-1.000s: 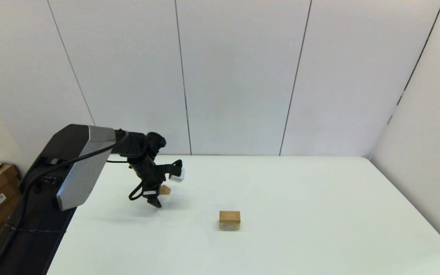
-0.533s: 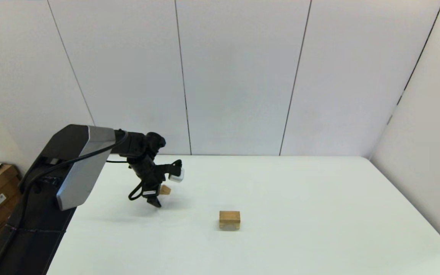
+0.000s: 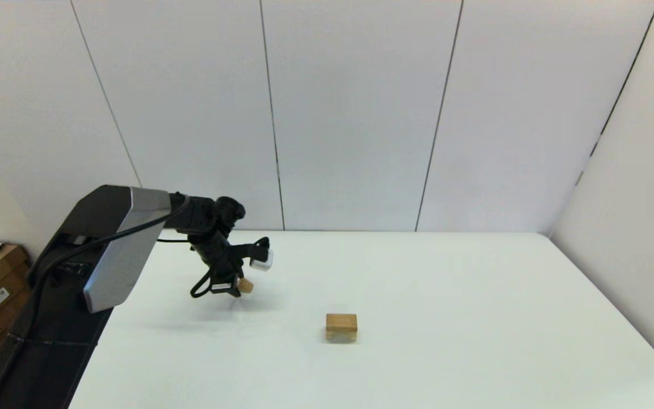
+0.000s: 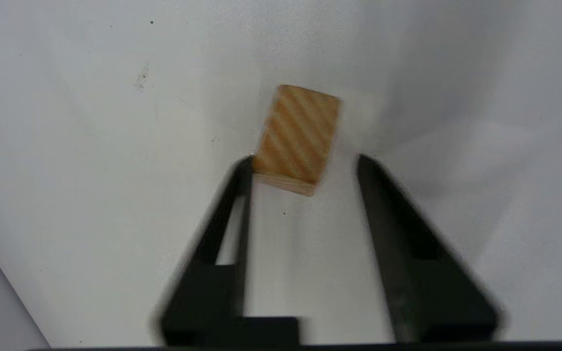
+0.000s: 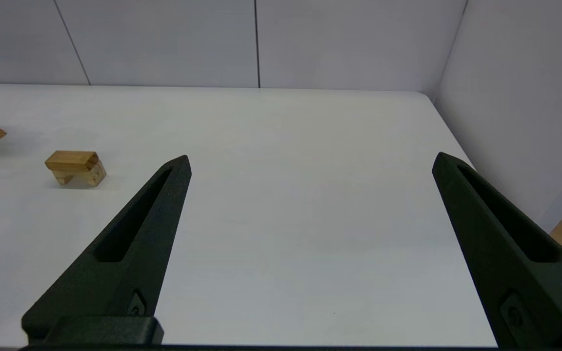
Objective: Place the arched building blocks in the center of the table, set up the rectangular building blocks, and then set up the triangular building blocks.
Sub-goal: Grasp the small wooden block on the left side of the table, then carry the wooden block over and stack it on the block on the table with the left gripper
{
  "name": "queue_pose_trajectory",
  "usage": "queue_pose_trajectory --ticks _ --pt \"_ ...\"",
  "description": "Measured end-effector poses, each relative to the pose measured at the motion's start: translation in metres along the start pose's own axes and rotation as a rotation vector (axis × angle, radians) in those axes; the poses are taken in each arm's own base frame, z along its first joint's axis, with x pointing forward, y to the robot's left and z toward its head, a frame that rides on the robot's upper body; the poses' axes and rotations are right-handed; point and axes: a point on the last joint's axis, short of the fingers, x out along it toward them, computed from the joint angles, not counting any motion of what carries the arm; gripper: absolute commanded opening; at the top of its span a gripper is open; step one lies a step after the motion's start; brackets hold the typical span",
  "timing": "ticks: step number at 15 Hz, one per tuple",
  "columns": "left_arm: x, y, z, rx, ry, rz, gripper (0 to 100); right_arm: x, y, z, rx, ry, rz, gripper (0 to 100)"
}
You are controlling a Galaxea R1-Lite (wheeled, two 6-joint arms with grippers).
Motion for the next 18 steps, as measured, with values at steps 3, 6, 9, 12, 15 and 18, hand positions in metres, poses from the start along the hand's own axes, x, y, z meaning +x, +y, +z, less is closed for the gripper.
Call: queue_pose_trajectory --ticks 3,6,9,12,15,18 --pt "0.002 -0.001 0.000 0.000 0.002 -0.006 0 0.000 0.000 0.000 0.000 0.000 0.000 100" --pt "-0.002 0.000 0.001 -0.001 0.000 -0.002 0 0.000 0.000 0.000 0.000 0.000 0.000 100" --pt "-0.025 0.001 0.004 -0.010 -0.022 0.013 0 0.000 0.000 0.000 0.000 0.000 0.000 100" --pt "-0.067 -0.003 0.012 -0.003 -0.049 0.009 0 0.000 0.000 0.000 0.000 0.000 0.000 100" --pt "-0.114 -0.023 0.036 0.025 -0.058 -0.032 0 0.000 0.000 0.000 0.000 0.000 0.000 100" --pt "-0.153 -0.056 0.067 0.091 -0.045 -0.135 0 0.000 0.000 0.000 0.000 0.000 0.000 100"
